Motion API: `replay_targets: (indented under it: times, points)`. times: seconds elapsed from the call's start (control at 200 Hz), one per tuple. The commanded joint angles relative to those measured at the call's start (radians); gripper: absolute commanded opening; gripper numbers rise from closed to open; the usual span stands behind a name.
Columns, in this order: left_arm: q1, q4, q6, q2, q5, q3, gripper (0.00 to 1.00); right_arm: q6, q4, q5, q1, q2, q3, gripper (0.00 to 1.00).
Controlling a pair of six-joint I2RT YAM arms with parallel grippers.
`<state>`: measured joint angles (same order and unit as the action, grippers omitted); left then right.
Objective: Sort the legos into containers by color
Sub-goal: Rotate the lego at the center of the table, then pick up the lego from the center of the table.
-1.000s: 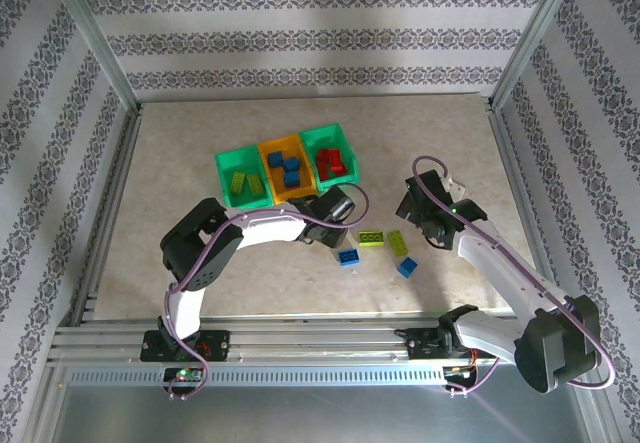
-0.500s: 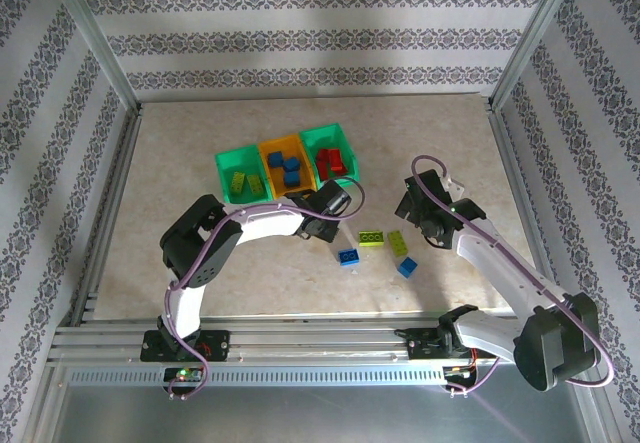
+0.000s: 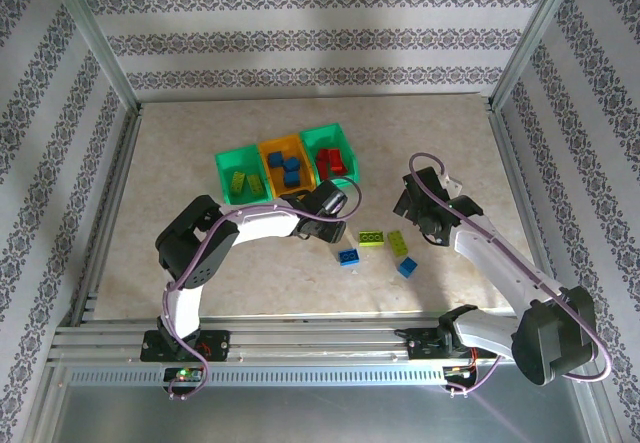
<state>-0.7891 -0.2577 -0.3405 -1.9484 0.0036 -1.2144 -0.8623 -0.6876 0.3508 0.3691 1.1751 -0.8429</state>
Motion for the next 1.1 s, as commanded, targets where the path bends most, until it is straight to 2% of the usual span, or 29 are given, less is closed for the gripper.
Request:
replay_targets:
  times: [0.0,0.275,0.31,0.59,0.804,1.099]
  points:
    - [0.019,0.020,0.020,-0.017,0.002,-0.034,0.62,-0.011,0.000,0.008,0.006,0.008,-0.031,0.98]
    - [0.022,-0.029,0.022,-0.103,-0.035,-0.141,0.58,-0.013,0.000,0.014,0.005,0.003,-0.028,0.98]
    - [0.022,-0.041,0.020,-0.107,-0.041,-0.149,0.55,-0.012,0.000,0.015,0.005,0.000,-0.027,0.98]
    - [0.022,-0.060,-0.002,-0.069,-0.047,-0.104,0.54,-0.015,0.002,0.021,0.003,-0.013,-0.022,0.98]
    - [0.022,-0.063,-0.009,-0.035,-0.049,-0.073,0.31,-0.015,0.008,0.014,0.003,0.003,-0.031,0.98]
    - [0.037,-0.062,0.028,0.075,-0.109,-0.071,0.28,-0.014,0.011,0.016,0.011,0.005,-0.036,0.98]
